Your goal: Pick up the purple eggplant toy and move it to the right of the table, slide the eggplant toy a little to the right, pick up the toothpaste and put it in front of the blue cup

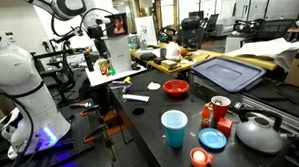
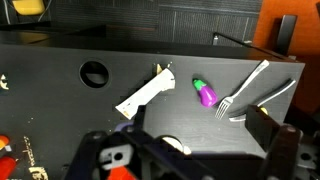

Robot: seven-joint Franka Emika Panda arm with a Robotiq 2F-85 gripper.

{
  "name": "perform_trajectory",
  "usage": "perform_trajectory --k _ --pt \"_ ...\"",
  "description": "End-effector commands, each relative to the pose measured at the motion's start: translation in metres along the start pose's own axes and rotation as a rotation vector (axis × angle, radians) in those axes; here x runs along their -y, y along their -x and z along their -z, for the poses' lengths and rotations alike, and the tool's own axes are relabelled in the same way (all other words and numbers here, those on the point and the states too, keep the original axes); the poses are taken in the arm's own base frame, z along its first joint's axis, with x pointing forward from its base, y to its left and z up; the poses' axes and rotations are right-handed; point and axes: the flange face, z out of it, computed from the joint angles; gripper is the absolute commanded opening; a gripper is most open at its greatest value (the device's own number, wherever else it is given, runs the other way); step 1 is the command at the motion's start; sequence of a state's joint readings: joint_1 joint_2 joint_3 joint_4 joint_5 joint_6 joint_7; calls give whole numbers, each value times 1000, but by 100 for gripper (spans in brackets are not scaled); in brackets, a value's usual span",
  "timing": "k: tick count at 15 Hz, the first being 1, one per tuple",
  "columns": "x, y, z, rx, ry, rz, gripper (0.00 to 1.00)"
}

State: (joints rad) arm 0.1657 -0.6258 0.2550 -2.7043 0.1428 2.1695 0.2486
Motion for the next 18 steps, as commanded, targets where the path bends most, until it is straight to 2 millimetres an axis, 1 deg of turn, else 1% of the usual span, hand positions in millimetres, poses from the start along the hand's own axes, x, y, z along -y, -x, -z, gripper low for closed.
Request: perform_trajectory --k 1,8,14,18 --pt "0 0 1 1 0 0 100" --pt "0 0 1 1 0 0 100" --pt "-13 -8 1 8 3 24 100" --pt "-25 -20 -4 23 -1 93 100"
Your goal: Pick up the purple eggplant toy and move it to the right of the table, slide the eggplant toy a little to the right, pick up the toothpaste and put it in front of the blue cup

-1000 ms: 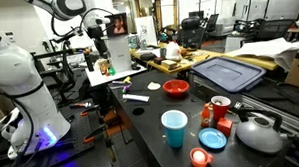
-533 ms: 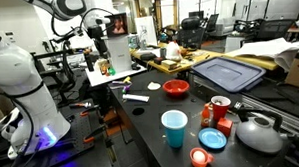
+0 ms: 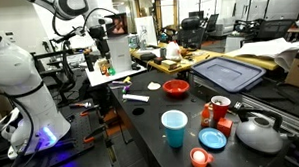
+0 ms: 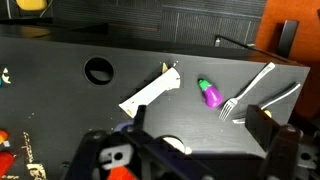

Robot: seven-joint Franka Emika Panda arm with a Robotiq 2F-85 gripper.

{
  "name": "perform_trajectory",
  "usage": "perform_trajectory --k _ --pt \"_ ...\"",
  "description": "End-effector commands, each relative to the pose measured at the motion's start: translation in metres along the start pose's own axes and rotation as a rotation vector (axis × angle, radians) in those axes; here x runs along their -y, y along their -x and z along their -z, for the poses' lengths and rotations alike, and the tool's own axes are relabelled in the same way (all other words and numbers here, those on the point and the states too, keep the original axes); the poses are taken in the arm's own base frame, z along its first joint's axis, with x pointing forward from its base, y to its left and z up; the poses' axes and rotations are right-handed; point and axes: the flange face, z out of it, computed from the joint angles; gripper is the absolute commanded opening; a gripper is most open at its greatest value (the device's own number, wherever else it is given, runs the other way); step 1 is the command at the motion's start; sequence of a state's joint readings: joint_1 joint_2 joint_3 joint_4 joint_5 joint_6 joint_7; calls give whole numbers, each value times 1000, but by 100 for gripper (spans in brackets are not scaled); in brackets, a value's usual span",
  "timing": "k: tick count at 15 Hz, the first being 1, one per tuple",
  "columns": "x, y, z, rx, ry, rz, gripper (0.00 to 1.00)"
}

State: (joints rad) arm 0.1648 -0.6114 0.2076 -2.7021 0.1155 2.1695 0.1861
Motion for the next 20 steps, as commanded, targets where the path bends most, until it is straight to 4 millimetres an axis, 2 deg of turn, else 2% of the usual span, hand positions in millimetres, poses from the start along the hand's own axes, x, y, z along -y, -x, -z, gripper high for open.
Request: perform_trajectory --k 1,5,13,20 --pt "-12 -19 -5 20 -10 89 100" --pt "-16 -40 -29 63 -7 204 100" --pt "2 -83 -78 79 -8 367 100" --pt "20 -101 -137 103 -20 489 100"
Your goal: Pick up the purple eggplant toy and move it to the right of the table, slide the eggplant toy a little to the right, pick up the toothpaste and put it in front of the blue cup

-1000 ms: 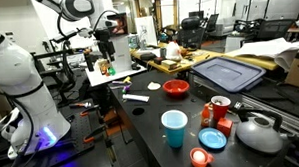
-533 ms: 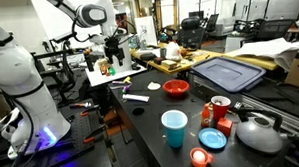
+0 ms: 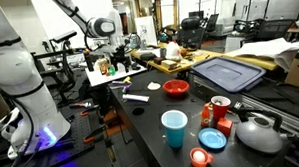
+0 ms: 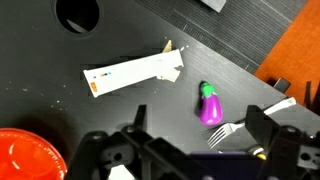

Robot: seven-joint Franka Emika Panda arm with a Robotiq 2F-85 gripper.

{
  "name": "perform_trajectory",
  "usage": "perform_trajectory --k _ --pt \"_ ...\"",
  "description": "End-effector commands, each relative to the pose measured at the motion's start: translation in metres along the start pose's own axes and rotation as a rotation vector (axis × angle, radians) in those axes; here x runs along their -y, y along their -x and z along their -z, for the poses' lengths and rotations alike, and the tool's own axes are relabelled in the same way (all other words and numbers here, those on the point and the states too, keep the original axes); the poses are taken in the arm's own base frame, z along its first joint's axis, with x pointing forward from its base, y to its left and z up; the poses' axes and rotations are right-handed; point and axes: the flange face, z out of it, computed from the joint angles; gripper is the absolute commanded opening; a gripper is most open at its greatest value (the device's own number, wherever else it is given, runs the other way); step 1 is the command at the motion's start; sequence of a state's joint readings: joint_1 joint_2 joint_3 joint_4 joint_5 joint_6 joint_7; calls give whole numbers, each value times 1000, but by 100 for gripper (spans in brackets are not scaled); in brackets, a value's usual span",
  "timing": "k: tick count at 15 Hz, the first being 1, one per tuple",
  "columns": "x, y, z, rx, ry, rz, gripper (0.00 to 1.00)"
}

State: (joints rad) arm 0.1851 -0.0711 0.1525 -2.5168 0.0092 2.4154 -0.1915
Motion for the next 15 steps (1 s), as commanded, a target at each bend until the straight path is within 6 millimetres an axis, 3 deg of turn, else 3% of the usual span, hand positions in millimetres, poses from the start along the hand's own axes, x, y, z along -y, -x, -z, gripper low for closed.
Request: perform_trajectory --k 1,8,15 --pt "3 -22 -22 -1 -4 65 100" --pt "27 -53 -62 10 -18 134 100" --pt "56 -67 -116 89 -111 182 100"
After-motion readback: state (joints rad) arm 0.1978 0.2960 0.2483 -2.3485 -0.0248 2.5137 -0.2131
